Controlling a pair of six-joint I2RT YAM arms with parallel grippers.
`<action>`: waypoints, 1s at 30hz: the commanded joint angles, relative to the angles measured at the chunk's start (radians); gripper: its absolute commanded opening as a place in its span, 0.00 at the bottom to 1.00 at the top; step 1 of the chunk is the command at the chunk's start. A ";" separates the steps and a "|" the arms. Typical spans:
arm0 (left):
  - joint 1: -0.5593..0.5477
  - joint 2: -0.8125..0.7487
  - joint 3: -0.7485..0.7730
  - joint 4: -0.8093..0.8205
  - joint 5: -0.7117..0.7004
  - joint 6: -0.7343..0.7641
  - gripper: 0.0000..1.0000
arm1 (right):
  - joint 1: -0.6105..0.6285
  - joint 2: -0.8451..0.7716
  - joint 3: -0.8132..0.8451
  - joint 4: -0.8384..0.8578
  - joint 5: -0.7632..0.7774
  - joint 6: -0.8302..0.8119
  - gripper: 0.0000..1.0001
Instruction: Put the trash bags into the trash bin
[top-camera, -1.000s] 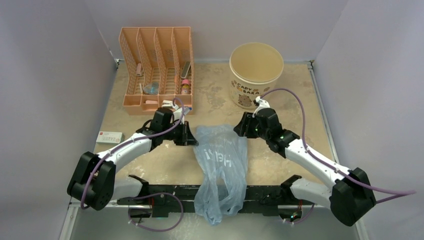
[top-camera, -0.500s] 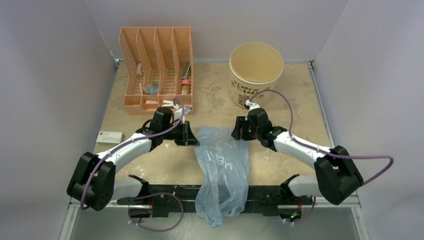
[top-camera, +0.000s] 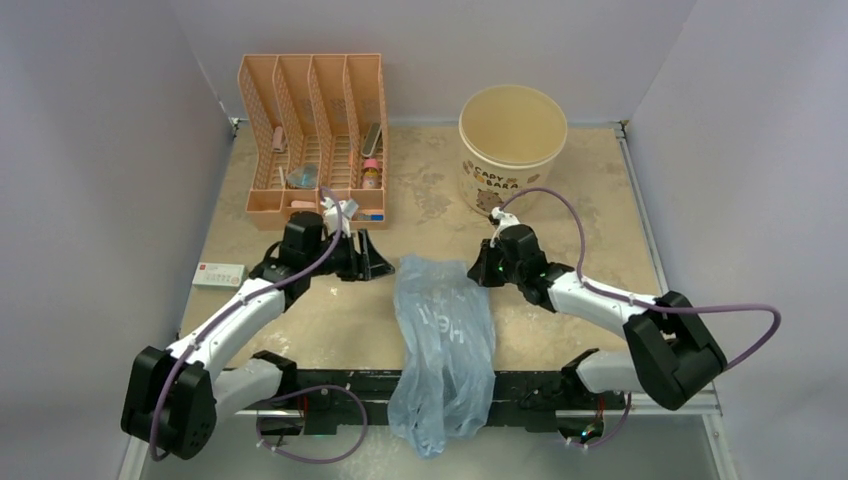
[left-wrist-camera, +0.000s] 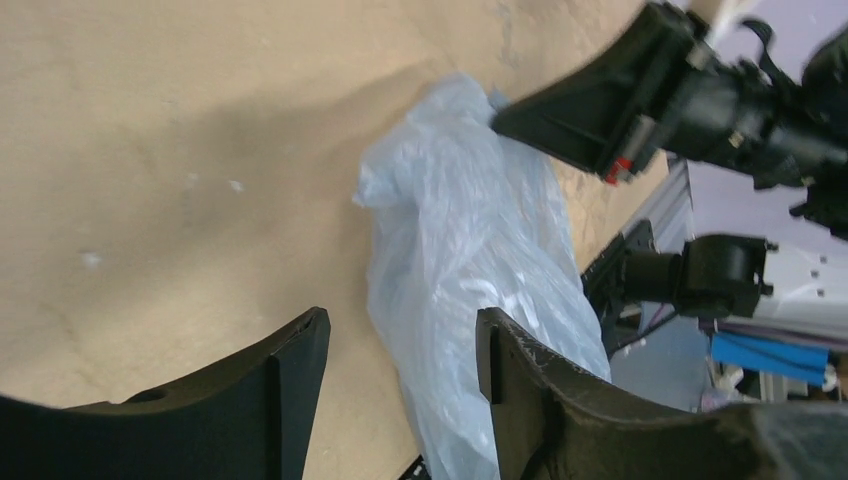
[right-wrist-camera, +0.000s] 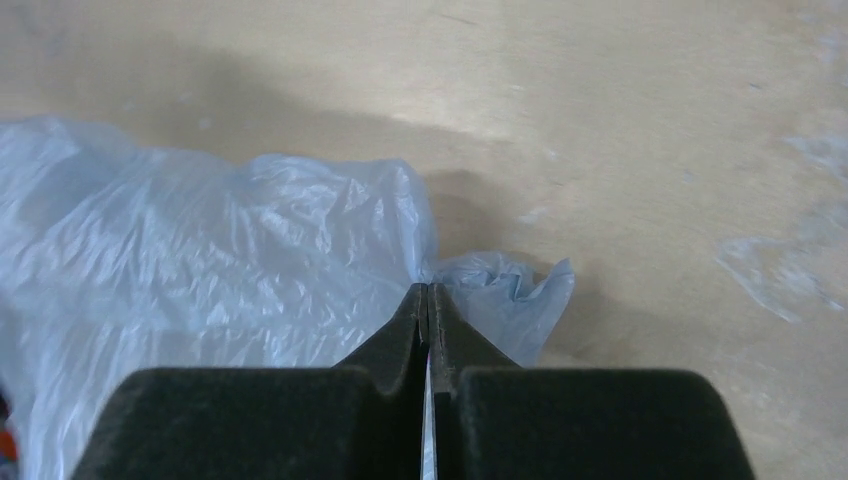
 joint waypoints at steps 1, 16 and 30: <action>0.092 0.003 0.009 0.012 -0.024 -0.060 0.56 | -0.002 -0.072 -0.057 0.240 -0.197 -0.089 0.00; 0.140 0.148 -0.334 0.794 0.306 -0.475 0.57 | 0.000 -0.062 -0.201 0.610 -0.322 -0.078 0.00; -0.012 0.199 -0.303 0.991 0.324 -0.524 0.38 | 0.000 -0.012 -0.111 0.509 -0.348 0.000 0.00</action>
